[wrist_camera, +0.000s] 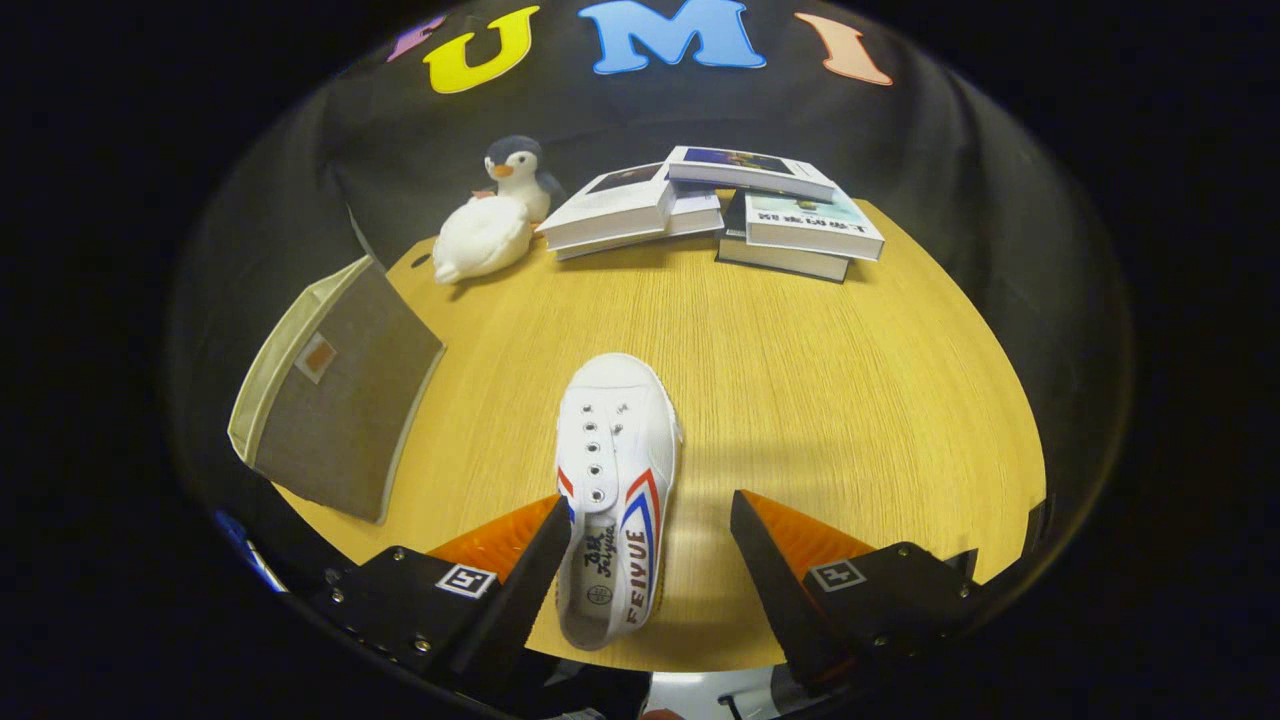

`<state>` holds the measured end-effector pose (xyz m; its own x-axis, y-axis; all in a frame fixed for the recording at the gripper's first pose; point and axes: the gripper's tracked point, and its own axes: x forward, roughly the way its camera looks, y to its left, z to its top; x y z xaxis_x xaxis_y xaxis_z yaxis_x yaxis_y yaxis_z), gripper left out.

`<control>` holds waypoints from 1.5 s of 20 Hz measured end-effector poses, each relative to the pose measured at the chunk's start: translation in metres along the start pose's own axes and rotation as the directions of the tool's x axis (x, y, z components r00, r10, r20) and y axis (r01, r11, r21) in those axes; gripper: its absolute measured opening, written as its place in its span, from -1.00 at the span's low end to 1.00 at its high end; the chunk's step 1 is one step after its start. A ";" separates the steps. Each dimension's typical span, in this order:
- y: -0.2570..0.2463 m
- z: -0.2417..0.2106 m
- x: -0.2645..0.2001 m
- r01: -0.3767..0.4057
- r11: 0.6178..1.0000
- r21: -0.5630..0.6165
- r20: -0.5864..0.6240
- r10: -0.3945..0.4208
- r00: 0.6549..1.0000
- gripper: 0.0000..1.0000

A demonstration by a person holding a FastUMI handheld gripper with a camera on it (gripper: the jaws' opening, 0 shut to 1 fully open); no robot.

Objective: Open the storage box then place both shoes into the box .Put the left shoe in first, then the right shoe, with the right side of both shoes facing outward in a uniform manner.

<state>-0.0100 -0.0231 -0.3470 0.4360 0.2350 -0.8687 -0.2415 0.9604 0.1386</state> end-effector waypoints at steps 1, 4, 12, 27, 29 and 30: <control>-0.003 -0.005 0.005 0.011 1.000 -0.022 -0.014 -0.011 1.000 0.96; -0.008 -0.016 0.018 0.033 0.997 -0.076 -0.056 -0.038 0.998 0.96; 0.012 -0.026 0.034 -0.035 0.999 0.010 -0.104 0.036 0.994 -0.09; 0.028 -0.001 0.008 0.033 0.980 0.198 -0.057 -0.023 0.998 -0.96; 0.034 0.006 -0.001 0.030 0.976 0.217 -0.041 -0.021 0.999 -0.96; 0.038 0.011 -0.005 0.026 0.974 0.224 -0.029 -0.020 0.999 -0.96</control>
<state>-0.0117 0.0141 -0.3324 0.4152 0.2112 -0.8849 -0.0296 0.9753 0.2188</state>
